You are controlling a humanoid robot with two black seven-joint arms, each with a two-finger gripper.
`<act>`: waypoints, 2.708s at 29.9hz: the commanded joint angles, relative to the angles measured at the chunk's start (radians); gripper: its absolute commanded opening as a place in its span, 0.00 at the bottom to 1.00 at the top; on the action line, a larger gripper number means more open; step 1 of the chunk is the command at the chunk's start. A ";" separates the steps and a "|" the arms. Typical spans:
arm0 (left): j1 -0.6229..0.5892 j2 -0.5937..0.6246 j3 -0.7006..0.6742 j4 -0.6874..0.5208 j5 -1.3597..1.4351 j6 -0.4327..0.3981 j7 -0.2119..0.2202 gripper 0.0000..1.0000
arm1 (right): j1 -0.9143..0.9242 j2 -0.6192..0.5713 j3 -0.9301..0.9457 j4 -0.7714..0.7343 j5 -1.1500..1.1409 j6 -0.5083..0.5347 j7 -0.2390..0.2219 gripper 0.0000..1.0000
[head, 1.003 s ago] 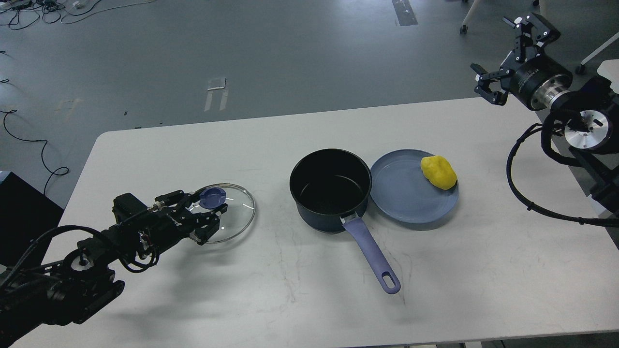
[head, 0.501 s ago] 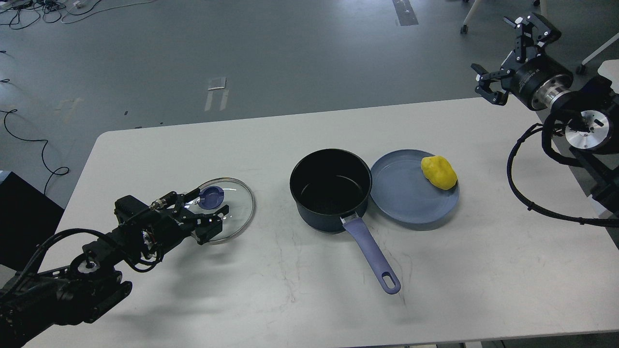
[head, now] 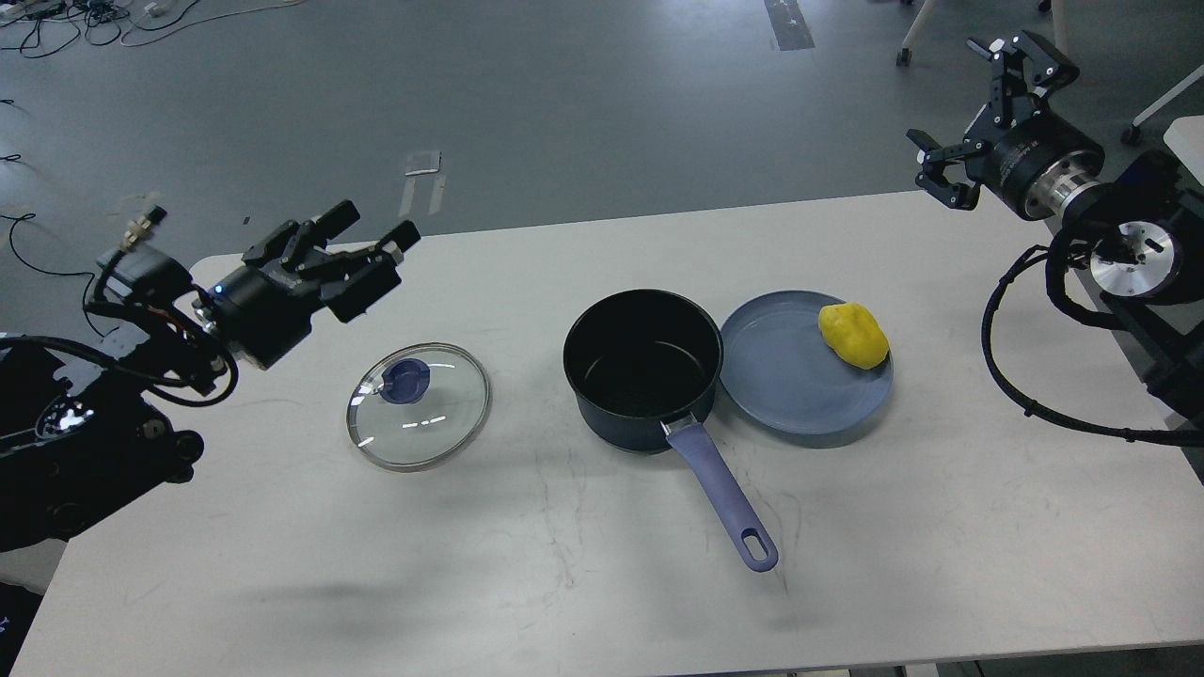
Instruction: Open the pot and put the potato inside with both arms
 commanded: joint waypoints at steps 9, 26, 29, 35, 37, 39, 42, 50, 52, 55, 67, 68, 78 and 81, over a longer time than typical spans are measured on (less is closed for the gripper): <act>-0.100 -0.154 -0.218 0.241 -0.907 -0.552 0.224 0.98 | 0.072 -0.050 -0.140 0.046 -0.230 0.004 0.117 1.00; 0.036 -0.359 -0.459 0.375 -1.211 -0.696 0.545 0.98 | 0.198 -0.299 -0.700 0.213 -1.238 -0.023 0.307 0.96; 0.043 -0.361 -0.459 0.375 -1.207 -0.696 0.542 0.98 | 0.198 -0.297 -0.770 0.223 -1.333 -0.048 0.309 0.93; 0.046 -0.356 -0.456 0.376 -1.199 -0.694 0.541 0.98 | 0.206 -0.240 -0.864 0.167 -1.375 -0.066 0.304 0.93; 0.047 -0.352 -0.454 0.376 -1.199 -0.694 0.539 0.98 | 0.209 -0.213 -0.879 0.134 -1.378 -0.068 0.304 0.92; 0.058 -0.347 -0.456 0.376 -1.199 -0.694 0.539 0.98 | 0.213 -0.191 -0.890 0.109 -1.378 -0.068 0.303 0.92; 0.064 -0.346 -0.456 0.376 -1.199 -0.696 0.532 0.98 | 0.221 -0.167 -0.899 0.089 -1.377 -0.068 0.301 0.92; 0.064 -0.342 -0.457 0.375 -1.199 -0.696 0.519 0.98 | 0.223 -0.108 -0.905 0.037 -1.378 -0.068 0.298 0.92; 0.064 -0.342 -0.457 0.375 -1.199 -0.696 0.518 0.98 | 0.224 -0.104 -0.927 0.026 -1.377 -0.068 0.295 0.92; 0.064 -0.342 -0.457 0.375 -1.197 -0.696 0.518 0.98 | 0.233 -0.104 -0.938 0.022 -1.377 -0.069 0.293 0.92; 0.066 -0.342 -0.450 0.375 -1.197 -0.696 0.498 0.98 | 0.236 -0.049 -0.939 0.000 -1.377 -0.069 0.284 0.92; 0.066 -0.342 -0.450 0.375 -1.197 -0.695 0.498 0.98 | 0.238 -0.039 -0.939 -0.001 -1.375 -0.069 0.283 0.92; 0.075 -0.338 -0.447 0.375 -1.197 -0.696 0.483 0.98 | 0.233 -0.018 -0.939 -0.009 -1.373 -0.069 0.283 0.91; 0.076 -0.338 -0.446 0.375 -1.194 -0.695 0.481 0.98 | 0.236 -0.009 -0.944 -0.009 -1.375 -0.068 0.284 0.84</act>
